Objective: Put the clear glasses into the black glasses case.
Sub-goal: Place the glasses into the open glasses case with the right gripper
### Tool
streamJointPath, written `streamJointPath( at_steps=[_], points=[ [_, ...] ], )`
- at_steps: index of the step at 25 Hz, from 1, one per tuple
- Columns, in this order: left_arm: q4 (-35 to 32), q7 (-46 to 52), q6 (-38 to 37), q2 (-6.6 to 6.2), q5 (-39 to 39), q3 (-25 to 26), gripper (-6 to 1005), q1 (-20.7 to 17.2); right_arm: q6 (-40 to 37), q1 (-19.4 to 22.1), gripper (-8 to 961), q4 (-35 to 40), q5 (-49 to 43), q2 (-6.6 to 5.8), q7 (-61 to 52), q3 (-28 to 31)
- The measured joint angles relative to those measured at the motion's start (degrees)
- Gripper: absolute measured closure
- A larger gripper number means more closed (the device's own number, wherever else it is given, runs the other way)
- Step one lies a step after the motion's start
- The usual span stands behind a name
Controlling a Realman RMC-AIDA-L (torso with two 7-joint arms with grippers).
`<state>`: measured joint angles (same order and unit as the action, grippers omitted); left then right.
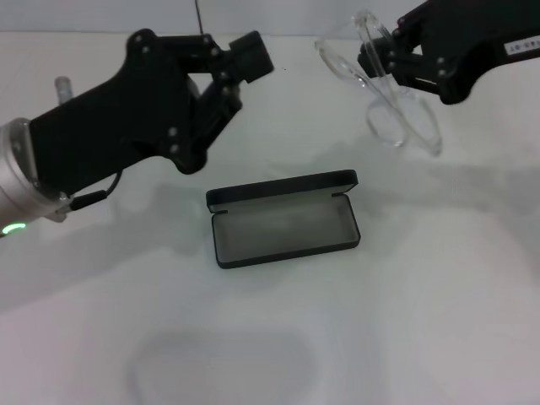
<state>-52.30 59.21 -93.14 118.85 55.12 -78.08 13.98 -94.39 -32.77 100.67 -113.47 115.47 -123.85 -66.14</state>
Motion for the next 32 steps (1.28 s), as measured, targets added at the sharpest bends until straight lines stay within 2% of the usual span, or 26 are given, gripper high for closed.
streamJointPath(
  at_steps=[1,4,7,10,12,13,17,20,25,32],
  points=[
    [0.0,0.3,0.0,0.01,0.1,0.6,958,-0.2,-1.4,0.9,913,6.1,-3.2,0.06,-1.1,-2.0],
    [0.0,0.6,-0.1,-0.15,0.1,0.8,958,-0.3,-1.7,3.2,913,9.6,-5.5,0.18,-0.9,-5.1],
    [0.0,1.2,-0.9,-0.80,0.5,0.9,958,-0.4,-0.9,6.8,913,10.6,-6.2,0.41,1.2,-8.8],
    [0.0,3.2,-2.7,-2.14,0.8,1.3,958,-0.6,2.1,10.7,913,10.6,-6.2,0.52,5.4,-13.3],
    [0.1,5.0,-4.3,-2.83,1.0,2.8,958,-1.5,4.3,12.5,913,10.6,-6.2,0.57,8.8,-16.4],
    [0.1,5.6,-4.9,-2.77,1.3,4.2,958,-2.1,5.5,12.9,913,10.6,-6.2,0.59,10.1,-18.0],
    [0.3,7.2,-6.0,-2.00,4.1,8.5,958,-3.0,9.3,13.5,914,10.6,-11.1,0.56,11.4,-24.4],
    [0.3,7.4,-6.1,-1.56,5.3,8.9,959,-2.6,12.0,14.0,914,10.8,-16.4,0.53,12.1,-29.1],
    [0.1,7.9,-6.1,-1.60,6.0,9.1,959,-2.2,17.9,13.2,914,10.4,-24.0,0.18,12.0,-36.7],
    [0.6,8.2,-6.0,-1.09,6.3,11.3,959,-2.0,21.5,11.1,914,7.4,-27.0,-0.16,11.8,-41.7]
  ],
)
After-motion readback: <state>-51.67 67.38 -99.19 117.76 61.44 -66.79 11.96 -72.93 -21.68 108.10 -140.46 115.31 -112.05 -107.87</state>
